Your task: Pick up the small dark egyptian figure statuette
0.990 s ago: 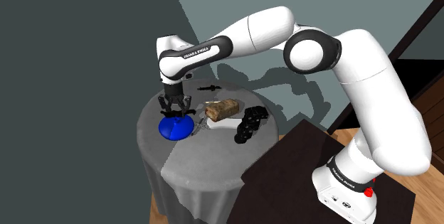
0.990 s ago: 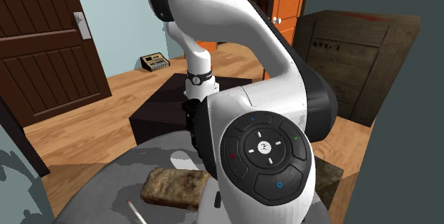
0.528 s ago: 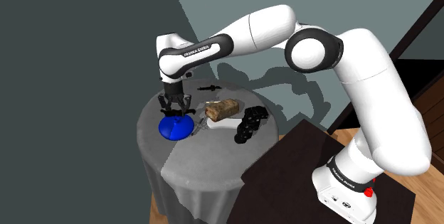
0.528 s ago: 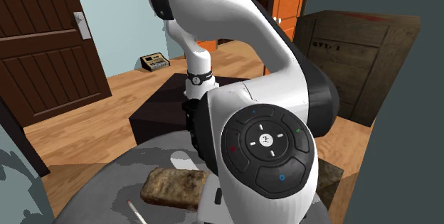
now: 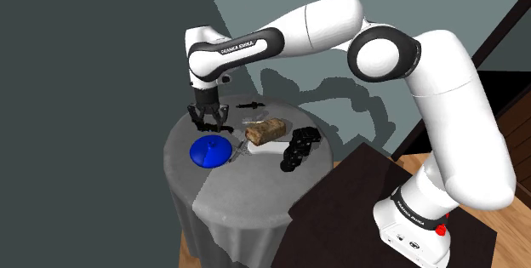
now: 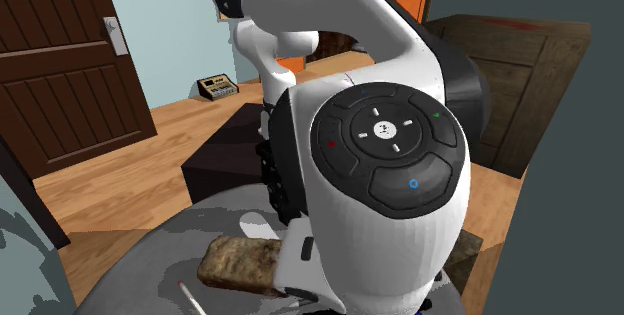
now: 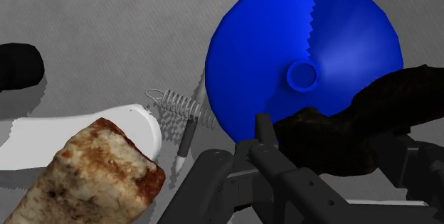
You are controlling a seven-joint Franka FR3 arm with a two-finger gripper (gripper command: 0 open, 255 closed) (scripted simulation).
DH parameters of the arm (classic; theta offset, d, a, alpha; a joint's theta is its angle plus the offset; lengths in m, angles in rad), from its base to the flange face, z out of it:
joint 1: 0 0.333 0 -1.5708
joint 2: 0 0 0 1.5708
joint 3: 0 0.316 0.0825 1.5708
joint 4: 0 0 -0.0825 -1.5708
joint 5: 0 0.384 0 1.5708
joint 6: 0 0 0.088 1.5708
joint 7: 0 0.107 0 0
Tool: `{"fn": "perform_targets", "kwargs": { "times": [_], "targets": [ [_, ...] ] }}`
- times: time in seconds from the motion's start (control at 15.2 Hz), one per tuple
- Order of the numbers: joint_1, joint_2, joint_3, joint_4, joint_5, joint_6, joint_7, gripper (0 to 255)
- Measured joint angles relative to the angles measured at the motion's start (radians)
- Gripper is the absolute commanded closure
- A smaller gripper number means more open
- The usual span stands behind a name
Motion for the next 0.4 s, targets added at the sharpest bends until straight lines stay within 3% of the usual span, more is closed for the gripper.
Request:
{"fn": "perform_targets", "kwargs": {
  "times": [0.4],
  "targets": [
    [-0.003,-0.035,0.005,0.016,0.005,-0.05,0.005,255]
  ]
}}
